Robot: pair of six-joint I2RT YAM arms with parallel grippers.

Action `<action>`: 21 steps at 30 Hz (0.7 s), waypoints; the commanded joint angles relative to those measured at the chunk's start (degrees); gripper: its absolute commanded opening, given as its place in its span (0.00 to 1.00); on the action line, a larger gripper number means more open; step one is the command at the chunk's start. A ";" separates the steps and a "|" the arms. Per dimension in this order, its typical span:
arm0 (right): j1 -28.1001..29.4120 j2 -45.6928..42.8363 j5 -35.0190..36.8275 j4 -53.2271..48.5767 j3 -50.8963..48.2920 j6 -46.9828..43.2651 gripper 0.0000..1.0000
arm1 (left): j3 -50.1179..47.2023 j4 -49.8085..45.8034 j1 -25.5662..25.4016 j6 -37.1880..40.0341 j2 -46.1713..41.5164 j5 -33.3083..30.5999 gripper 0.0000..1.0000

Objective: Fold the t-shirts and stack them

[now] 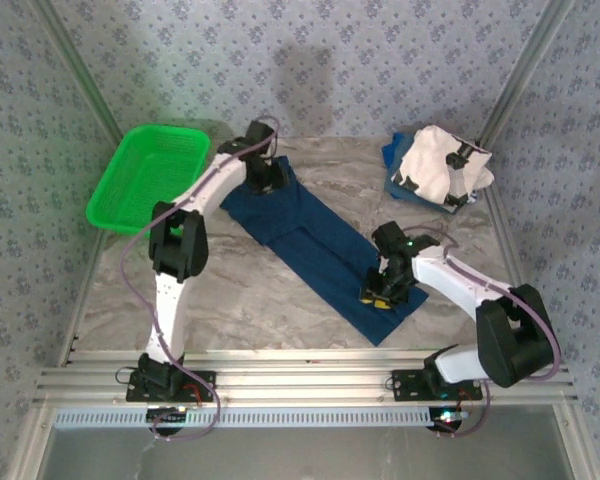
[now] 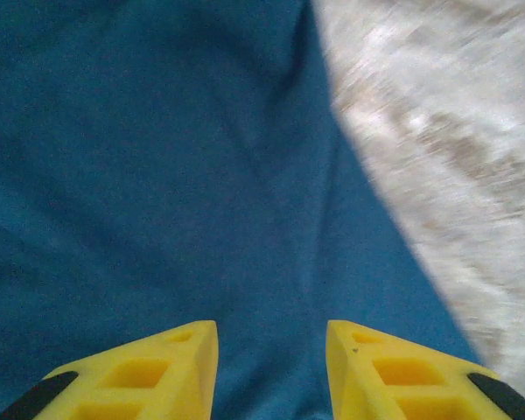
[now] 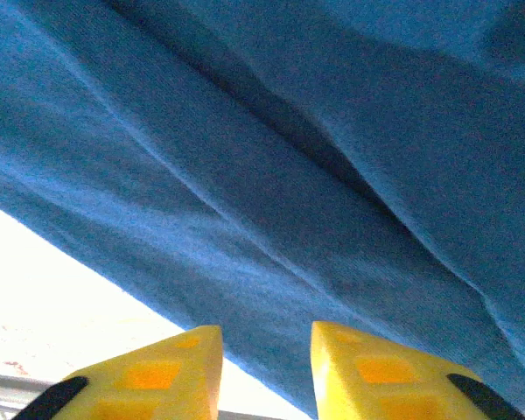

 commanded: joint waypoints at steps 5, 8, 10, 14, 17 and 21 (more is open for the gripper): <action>4.14 3.29 -1.07 6.76 -4.52 5.98 0.29 | 2.98 1.07 1.37 -2.45 9.75 -7.50 0.34; 6.51 4.30 -2.08 10.95 -6.63 10.91 0.27 | 12.05 -2.95 1.60 -1.24 16.41 -7.72 0.34; 8.75 5.54 -3.01 13.91 -7.03 14.19 0.27 | 21.10 -6.87 1.64 0.32 21.79 -7.64 0.34; 14.73 10.09 -5.27 19.67 -4.74 20.85 0.27 | 40.31 -11.99 2.29 2.37 32.92 -4.78 0.34; 18.65 13.79 -6.18 24.05 -1.45 26.14 0.27 | 41.98 -7.85 3.30 2.28 35.38 -1.57 0.34; 23.95 19.32 -6.11 27.46 4.70 32.87 0.27 | 40.67 0.14 4.60 1.63 36.47 6.63 0.35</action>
